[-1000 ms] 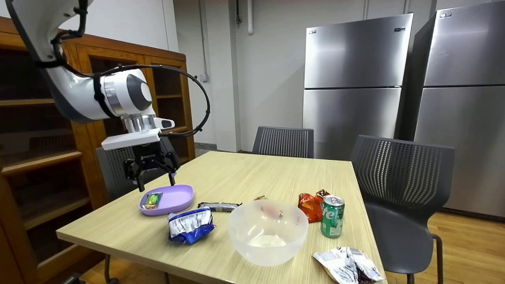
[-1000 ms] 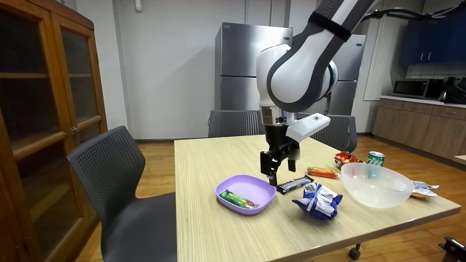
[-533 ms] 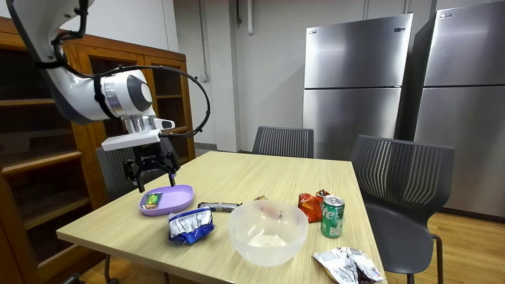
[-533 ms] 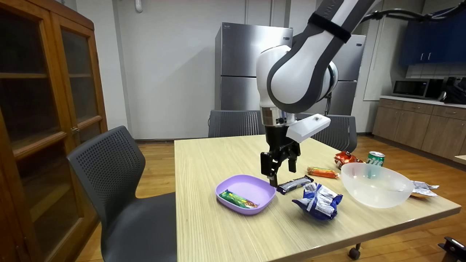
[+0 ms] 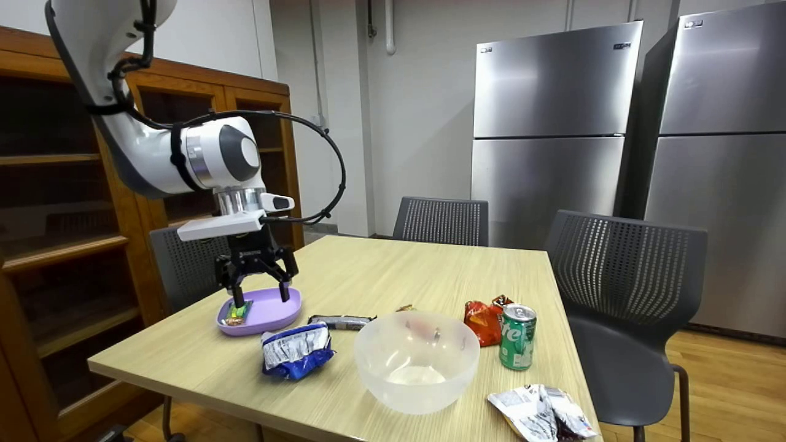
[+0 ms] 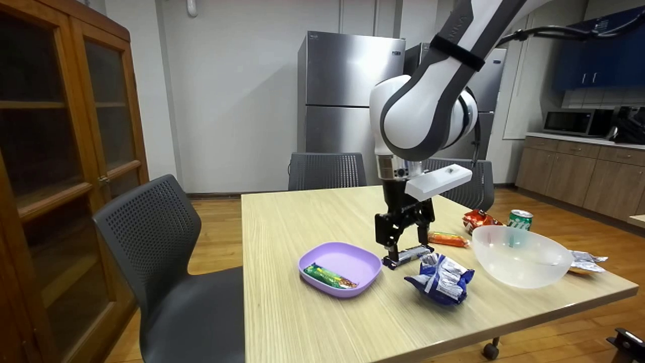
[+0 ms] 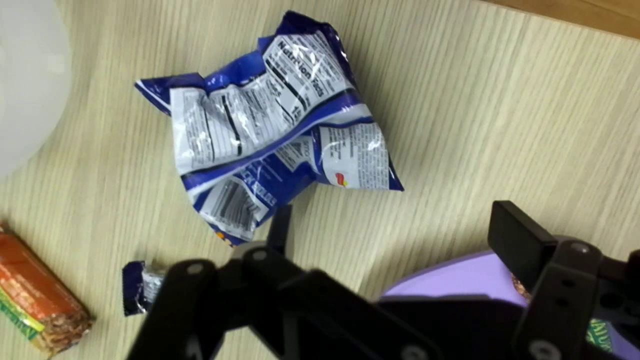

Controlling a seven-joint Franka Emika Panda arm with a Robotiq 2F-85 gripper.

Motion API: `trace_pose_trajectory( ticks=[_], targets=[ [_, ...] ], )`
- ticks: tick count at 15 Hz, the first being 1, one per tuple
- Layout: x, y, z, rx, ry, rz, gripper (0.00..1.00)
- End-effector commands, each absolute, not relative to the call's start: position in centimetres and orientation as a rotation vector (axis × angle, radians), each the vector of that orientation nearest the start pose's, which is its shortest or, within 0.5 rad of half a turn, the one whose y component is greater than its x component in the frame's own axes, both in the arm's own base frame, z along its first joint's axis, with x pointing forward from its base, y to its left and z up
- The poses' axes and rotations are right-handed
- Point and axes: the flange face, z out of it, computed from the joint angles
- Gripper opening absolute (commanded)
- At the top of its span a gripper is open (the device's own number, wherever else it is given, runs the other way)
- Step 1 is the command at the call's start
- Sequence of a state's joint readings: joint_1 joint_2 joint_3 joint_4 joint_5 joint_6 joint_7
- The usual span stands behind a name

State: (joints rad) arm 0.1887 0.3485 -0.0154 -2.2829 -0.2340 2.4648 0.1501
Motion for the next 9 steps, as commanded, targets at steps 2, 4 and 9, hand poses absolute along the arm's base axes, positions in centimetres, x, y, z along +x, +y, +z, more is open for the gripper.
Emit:
trace_pose_trajectory(
  ticks=[2, 4, 9],
  targets=[
    [49.3, 6.5, 19.5, -3.262, -0.051, 0.324, 1.0],
    [48.9, 6.0, 19.2, -3.251, 0.106, 0.34, 1.0],
    [48.4, 4.9, 16.9, -3.2, 0.489, 0.367, 1.0]
  ],
)
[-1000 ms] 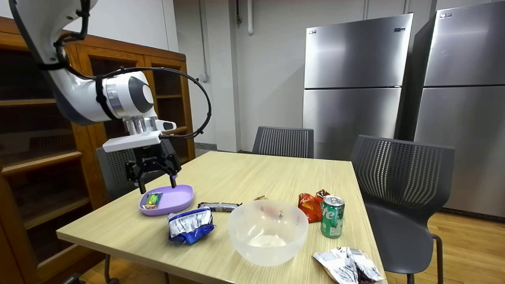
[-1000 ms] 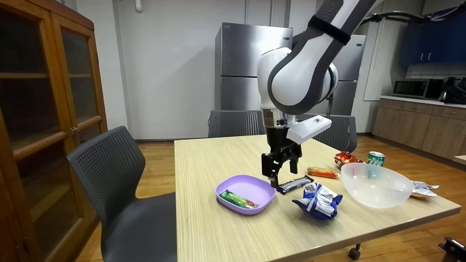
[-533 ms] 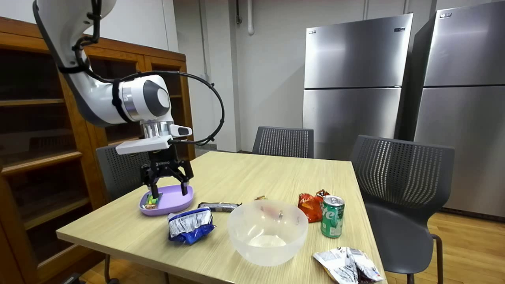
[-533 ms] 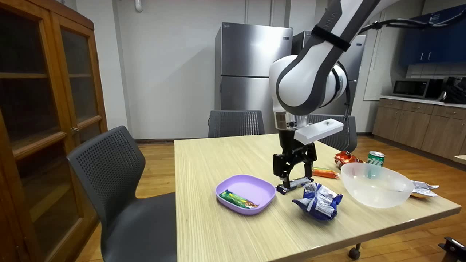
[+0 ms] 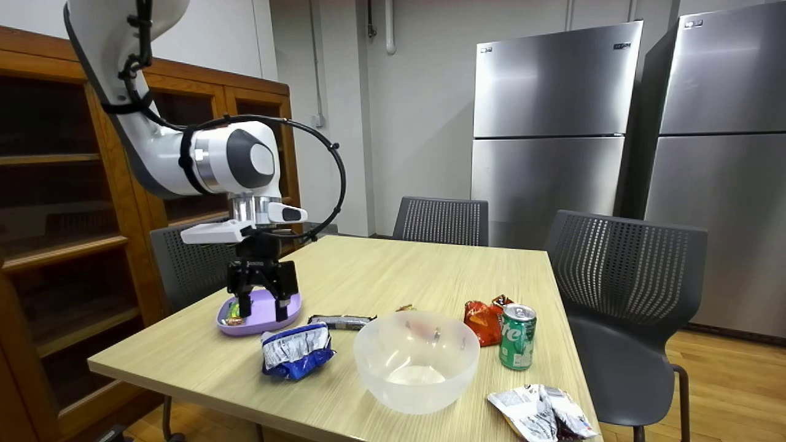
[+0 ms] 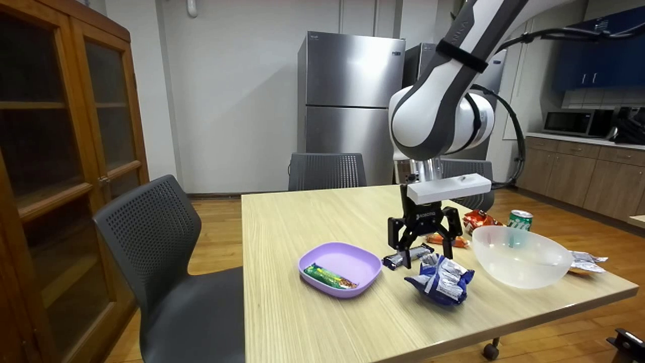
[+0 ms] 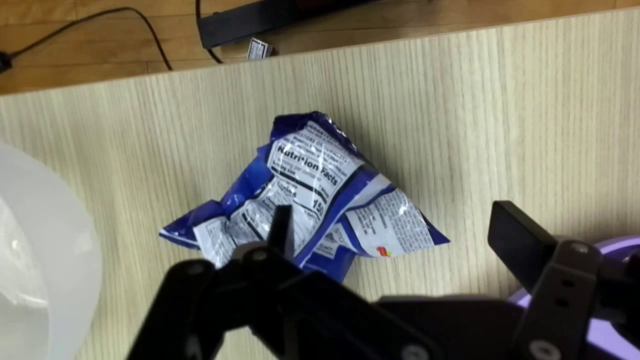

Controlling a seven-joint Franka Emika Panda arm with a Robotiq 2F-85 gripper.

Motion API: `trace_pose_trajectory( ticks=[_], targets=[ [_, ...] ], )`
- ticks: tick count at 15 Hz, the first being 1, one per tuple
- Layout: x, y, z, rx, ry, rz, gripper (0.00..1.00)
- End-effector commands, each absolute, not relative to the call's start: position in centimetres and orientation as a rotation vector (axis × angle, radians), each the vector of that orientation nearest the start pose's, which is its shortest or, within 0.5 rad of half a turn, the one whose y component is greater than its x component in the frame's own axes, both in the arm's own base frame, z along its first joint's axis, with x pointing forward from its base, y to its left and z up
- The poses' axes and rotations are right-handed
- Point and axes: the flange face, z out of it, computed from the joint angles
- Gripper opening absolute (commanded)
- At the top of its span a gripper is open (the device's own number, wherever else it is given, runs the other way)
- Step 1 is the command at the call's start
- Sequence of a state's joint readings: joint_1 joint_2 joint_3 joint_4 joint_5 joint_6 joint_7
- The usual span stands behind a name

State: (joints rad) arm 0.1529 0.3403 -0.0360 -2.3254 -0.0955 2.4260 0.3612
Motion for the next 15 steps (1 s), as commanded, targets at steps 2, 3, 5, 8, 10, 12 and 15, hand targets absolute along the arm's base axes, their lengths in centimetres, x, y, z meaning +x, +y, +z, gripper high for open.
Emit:
trace_pose_trajectory(
  ticks=[2, 3, 5, 8, 10, 12, 15],
  targets=[
    [48.5, 4.2, 16.0, -3.18, 0.649, 0.369, 1.0],
    [48.6, 3.7, 15.5, -3.169, 0.717, 0.374, 1.0],
    [48.8, 2.7, 14.6, -3.146, 0.796, 0.393, 1.0],
    [49.4, 1.4, 13.8, -3.1, 0.91, 0.38, 1.0],
    [49.8, 0.4, 13.7, -3.064, 0.973, 0.367, 1.0],
    [50.2, -0.2, 14.0, -3.047, 1.0, 0.34, 1.0],
    [50.7, -0.3, 14.3, -3.033, 1.011, 0.313, 1.0]
  ],
)
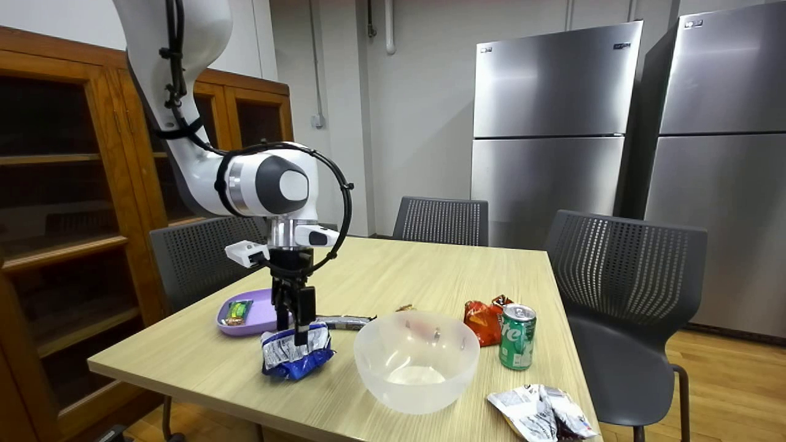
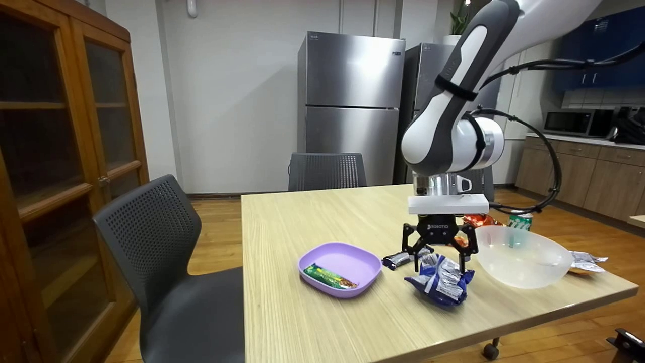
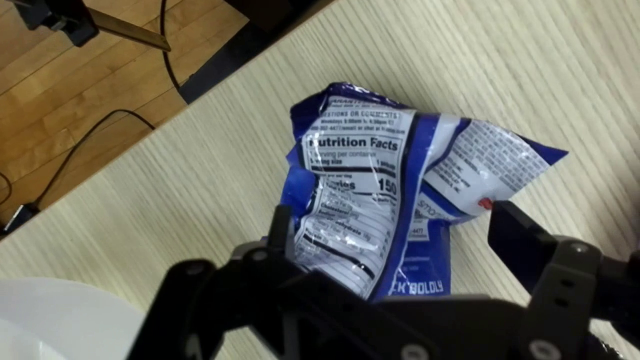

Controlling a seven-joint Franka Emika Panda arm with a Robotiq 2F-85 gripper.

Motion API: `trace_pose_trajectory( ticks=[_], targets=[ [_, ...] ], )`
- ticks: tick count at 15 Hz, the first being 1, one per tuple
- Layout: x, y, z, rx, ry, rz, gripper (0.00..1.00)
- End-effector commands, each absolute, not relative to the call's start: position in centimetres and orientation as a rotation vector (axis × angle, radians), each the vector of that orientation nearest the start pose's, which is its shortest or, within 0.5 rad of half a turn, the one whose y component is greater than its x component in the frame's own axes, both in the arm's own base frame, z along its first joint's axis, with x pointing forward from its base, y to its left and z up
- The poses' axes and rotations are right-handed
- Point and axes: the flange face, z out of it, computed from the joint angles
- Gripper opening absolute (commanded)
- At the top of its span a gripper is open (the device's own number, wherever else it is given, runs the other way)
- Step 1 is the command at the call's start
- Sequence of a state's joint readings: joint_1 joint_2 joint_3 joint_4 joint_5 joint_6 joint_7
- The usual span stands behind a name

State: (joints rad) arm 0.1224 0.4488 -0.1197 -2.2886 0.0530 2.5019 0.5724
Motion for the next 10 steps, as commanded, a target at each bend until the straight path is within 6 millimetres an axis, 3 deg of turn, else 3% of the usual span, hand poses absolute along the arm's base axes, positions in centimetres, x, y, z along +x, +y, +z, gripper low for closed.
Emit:
trace_pose_trajectory(
  ticks=[1, 3, 5, 10],
  targets=[
    [50.88, -0.23, 14.34, -3.032, 1.009, 0.31, 1.0],
    [50.99, -0.05, 14.35, -3.033, 1.005, 0.313, 1.0],
    [51.04, 0.04, 14.36, -3.036, 0.999, 0.307, 0.74],
    [50.98, 0.02, 14.48, -3.032, 0.992, 0.305, 0.34]
  ],
)
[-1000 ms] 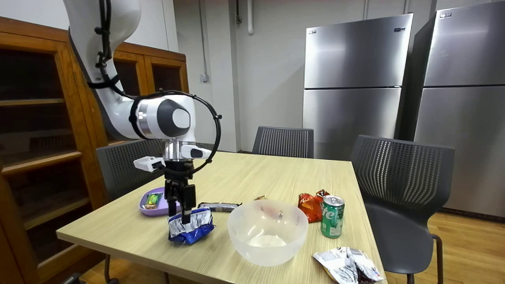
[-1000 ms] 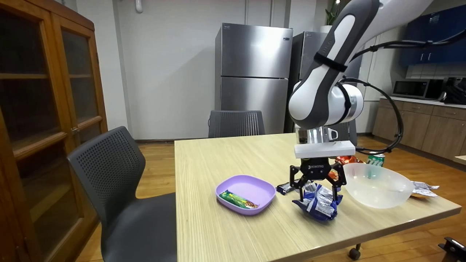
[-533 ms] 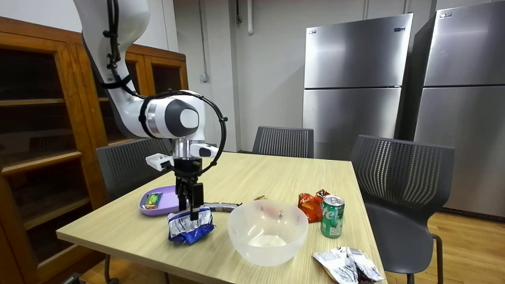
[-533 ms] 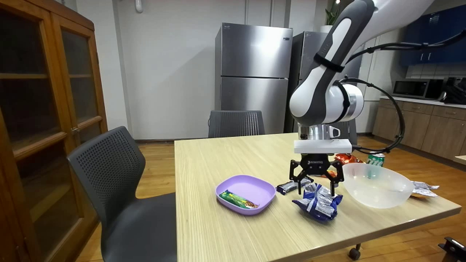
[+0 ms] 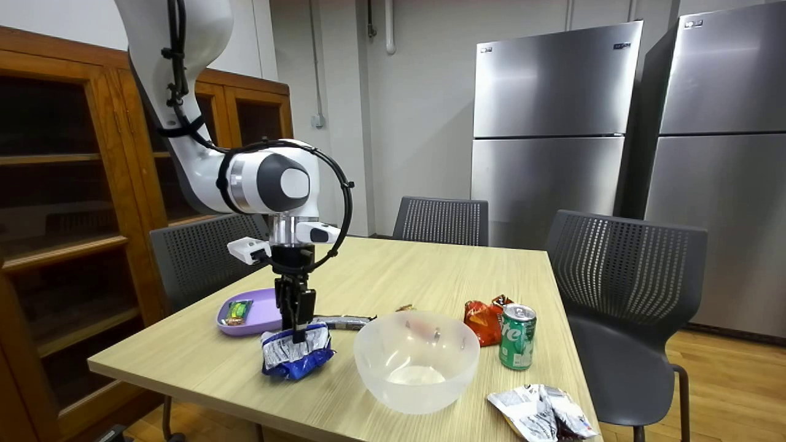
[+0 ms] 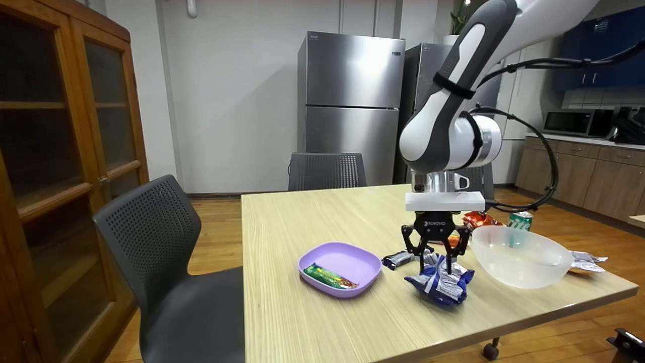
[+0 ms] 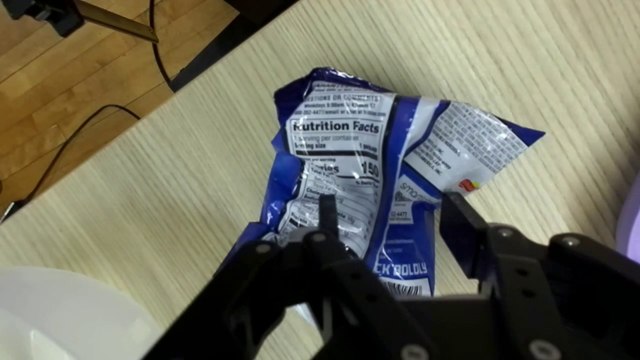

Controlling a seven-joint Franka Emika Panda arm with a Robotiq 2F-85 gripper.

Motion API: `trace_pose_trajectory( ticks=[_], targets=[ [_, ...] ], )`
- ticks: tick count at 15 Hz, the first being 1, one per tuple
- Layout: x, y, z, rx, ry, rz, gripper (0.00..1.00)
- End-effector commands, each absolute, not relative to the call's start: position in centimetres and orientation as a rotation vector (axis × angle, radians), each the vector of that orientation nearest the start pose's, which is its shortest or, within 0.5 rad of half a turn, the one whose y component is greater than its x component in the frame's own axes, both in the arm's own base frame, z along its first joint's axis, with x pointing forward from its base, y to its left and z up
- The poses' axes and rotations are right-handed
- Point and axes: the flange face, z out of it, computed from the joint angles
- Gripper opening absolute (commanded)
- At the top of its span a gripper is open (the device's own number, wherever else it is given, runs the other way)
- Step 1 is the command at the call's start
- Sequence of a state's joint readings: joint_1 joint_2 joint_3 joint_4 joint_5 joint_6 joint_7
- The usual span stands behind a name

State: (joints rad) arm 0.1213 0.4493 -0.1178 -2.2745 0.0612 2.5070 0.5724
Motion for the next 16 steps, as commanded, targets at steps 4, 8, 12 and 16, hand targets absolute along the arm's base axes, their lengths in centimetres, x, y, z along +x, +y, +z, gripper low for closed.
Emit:
trace_pose_trajectory(
  ticks=[4, 8, 12, 16],
  targets=[
    [50.7, 0.5, 14.9, -3.042, 0.959, 0.293, 0.03],
    [49.8, 1.2, 16.5, -3.059, 0.874, 0.249, 0.0],
    [49.5, 0.9, 18.5, -3.062, 0.838, 0.226, 0.0],
    [49.4, -0.9, 20.8, -3.053, 0.864, 0.185, 0.0]
  ],
)
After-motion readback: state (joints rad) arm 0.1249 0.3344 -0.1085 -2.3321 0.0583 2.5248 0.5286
